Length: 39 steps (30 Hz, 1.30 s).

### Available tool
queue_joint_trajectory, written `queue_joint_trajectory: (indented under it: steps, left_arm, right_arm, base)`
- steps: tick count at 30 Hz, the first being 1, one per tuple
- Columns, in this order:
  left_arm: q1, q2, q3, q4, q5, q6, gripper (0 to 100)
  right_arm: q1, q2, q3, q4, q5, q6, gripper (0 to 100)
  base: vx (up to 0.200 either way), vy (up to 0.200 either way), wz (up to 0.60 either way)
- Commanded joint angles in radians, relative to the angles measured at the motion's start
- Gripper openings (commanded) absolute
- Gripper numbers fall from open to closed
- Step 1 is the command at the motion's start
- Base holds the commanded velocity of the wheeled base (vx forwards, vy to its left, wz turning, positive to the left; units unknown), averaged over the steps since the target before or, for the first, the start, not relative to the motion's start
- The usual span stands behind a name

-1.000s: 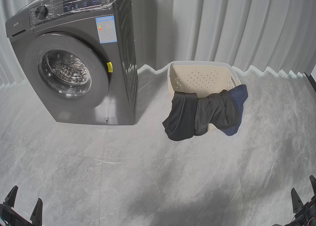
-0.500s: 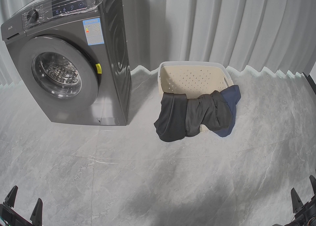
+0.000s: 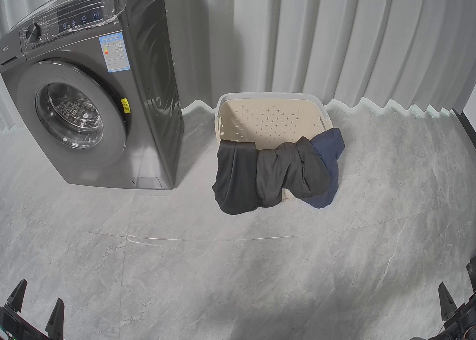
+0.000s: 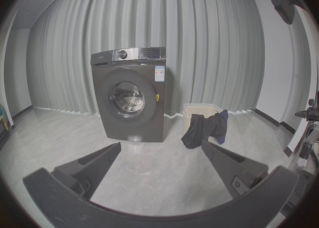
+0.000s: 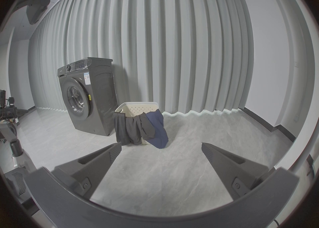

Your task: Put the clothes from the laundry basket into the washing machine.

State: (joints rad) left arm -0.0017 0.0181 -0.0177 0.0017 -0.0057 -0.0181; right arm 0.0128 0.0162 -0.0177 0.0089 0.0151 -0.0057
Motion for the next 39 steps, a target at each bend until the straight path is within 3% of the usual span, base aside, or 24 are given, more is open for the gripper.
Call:
queue_joint_trajectory:
  steps: [1,10,22,31,39]
  left_arm:
    - [0.0,-0.018,0.015,0.0,0.0,0.0,100]
    - [-0.001,-0.018,0.015,0.0,0.0,-0.002,100]
    - [0.0,-0.018,0.015,0.0,0.001,-0.003,100]
    - [0.0,-0.018,0.015,0.0,0.001,-0.005,100]
    - [0.0,-0.018,0.015,0.0,0.001,-0.006,100]
  right_arm:
    - [0.0,-0.016,0.015,0.0,0.0,0.0,100]
    - [0.0,-0.016,0.015,0.0,0.002,0.0,100]
    - [0.0,-0.016,0.015,0.0,0.0,0.001,100]
    - [0.0,-0.016,0.015,0.0,0.0,0.001,100]
    - [0.0,-0.016,0.015,0.0,0.0,0.001,100]
  base:
    - [0.0,0.0,0.0]
    - [0.0,0.0,0.0]
    - [0.2,0.0,0.0]
    - [0.0,0.0,0.0]
    - [0.0,-0.2,0.0]
